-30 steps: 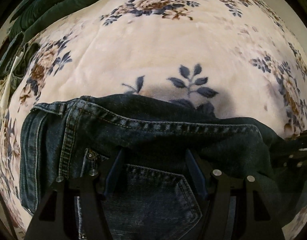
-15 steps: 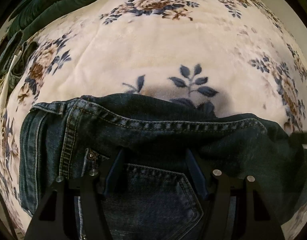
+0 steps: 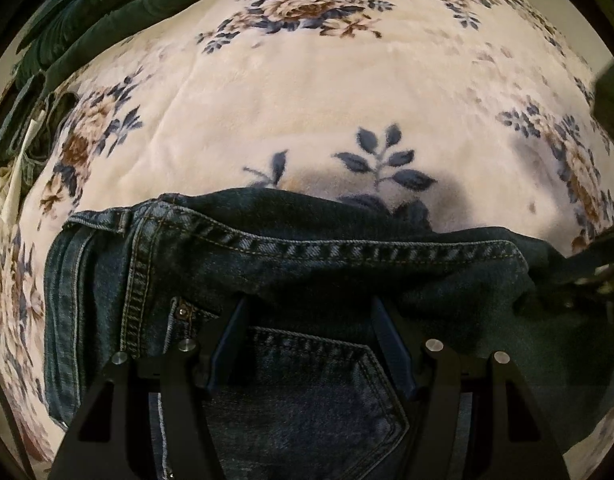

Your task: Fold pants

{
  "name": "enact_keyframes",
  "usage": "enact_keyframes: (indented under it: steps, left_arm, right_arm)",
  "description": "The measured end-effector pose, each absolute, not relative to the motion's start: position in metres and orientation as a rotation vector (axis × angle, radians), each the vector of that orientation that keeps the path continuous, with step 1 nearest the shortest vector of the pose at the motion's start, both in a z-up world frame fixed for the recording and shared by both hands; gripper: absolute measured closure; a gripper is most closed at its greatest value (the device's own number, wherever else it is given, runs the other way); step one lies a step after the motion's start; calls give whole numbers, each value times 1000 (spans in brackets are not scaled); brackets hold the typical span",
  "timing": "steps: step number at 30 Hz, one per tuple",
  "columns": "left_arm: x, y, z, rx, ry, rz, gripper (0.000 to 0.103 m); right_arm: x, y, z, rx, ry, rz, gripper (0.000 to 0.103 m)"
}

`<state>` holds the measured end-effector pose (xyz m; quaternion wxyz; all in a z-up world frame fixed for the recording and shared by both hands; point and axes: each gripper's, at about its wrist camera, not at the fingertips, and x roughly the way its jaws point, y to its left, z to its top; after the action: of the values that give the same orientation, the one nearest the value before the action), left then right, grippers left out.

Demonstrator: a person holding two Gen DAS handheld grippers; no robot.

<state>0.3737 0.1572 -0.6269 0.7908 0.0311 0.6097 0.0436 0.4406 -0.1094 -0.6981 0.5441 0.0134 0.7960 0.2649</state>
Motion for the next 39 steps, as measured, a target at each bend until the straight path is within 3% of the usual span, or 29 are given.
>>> enact_keyframes:
  steps: [2,3,4,5,9,13,19,24,28,32,36,39]
  left_arm:
    - [373,154,-625,83,1305,103,42]
    - [372,154,-623,76,1301,110,42]
    - [372,155,-622,62,1300,115,42]
    - [373,156,-622,40,1303,122,42]
    - [376,156,-623,6,1305,129,42]
    - [378,153,-620,18,1311,127,42]
    - [365,145,-579,16,1220,124,40]
    - [371,137,-564,-66,1221,92,40]
    - [384,139,-578,-286,1320,19,40]
    - [388,143,-609,-649,1462,-48,40]
    - [391,131,-632,-664,1536,-5,41]
    - [391,124,-640,-583,1550,36,54]
  right_arm:
    - [445,-108,-709,65,1935,603,54]
    - [447,-112,-707,85,1924,592,65]
    - [447,-113,-698,79,1879,603,86]
    - [443,-114,-682,33,1817,625,90]
    - [398,-103,-645,-40,1785,837,90]
    - [369,-107,-661,-51,1895,821,89]
    - [429,-155,-640,394,1697,690,86]
    - [450,-131,-670,333,1754,628,87]
    - [433,-108,-677,241,1789,686,87]
    - [416,-113,-693,370,1814,680,87]
    - [405,-114,-702,451,1784,681,87]
    - [400,-113,-705,460,1772,681,87]
